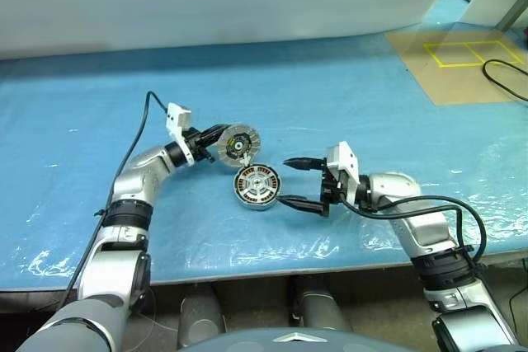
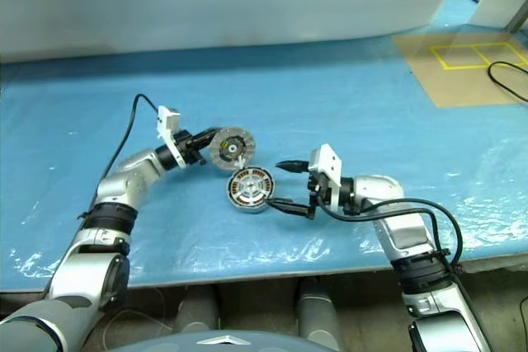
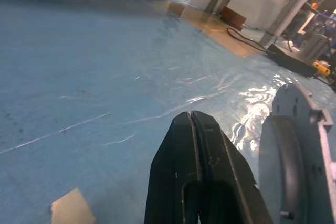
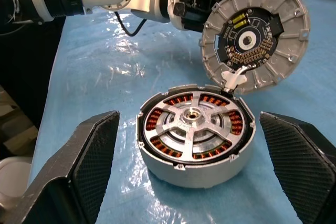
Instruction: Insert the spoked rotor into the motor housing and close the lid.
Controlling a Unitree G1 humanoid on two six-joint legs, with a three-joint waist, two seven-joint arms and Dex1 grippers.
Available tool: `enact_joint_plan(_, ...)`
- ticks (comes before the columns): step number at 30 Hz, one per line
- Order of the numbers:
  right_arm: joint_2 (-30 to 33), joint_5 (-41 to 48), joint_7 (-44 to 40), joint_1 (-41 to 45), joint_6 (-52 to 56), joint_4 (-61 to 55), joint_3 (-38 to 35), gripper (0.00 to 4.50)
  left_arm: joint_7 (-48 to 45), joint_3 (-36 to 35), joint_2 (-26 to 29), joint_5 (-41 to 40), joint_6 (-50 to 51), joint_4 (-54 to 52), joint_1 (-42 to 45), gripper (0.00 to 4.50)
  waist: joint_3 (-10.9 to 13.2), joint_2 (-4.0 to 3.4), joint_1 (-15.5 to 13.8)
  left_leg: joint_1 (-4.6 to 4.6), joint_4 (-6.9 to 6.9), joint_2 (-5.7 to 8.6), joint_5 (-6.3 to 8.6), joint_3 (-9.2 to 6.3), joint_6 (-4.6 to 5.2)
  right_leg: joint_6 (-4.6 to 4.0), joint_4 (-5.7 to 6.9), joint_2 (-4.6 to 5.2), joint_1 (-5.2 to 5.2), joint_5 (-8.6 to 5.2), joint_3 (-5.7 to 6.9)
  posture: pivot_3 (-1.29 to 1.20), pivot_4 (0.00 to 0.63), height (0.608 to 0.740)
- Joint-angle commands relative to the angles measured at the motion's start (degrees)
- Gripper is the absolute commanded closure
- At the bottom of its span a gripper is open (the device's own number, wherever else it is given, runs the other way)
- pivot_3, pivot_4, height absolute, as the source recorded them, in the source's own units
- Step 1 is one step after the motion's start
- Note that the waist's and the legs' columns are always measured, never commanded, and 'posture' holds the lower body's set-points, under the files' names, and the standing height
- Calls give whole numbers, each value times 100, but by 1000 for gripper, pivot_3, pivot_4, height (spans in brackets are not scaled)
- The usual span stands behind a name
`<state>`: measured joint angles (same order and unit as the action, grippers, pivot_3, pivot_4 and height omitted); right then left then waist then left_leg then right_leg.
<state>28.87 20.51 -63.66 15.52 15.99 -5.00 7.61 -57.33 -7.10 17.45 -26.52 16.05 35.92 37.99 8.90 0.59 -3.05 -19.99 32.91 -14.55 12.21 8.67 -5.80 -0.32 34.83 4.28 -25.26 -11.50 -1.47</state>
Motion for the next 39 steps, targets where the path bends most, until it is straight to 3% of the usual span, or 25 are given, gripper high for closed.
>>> enact_joint_plan(1, 41, 174, 51, -144, -80, -348, -163, 0, -340, 10, -44, -55, 41, 133, 263, 4466, 0, 1, 0, 0, 0, 0, 0, 0, 0, 0, -1, 0, 0, 0, 0, 0, 150, 740)
enact_joint_plan(9, 118, 205, 228, -518, -2, -697, -200, 0, -964, 255, -141, 176, 195, 738, 667, 4466, 1, 2, -19, 1, 0, 4, 4, -2, -7, 0, -2, 2, 3, 0, 0, 0, 150, 740)
enact_joint_plan(22, 215, 159, 382, -462, -91, -516, -240, 0, -1762, 879, -109, 460, 512, 44, 436, 4466, 2, 3, -101, -2, -8, 6, 5, -4, -9, 0, -9, 3, 3, 0, -2, 0, 150, 740)
enact_joint_plan(39, 313, 67, 469, -448, -242, -337, -239, 0, -2060, 2092, 186, 1539, -651, -639, -108, 4466, 1, 2, -95, 5, -12, 6, 6, -5, -11, 1, -9, 4, 6, -1, -2, 0, 150, 740)
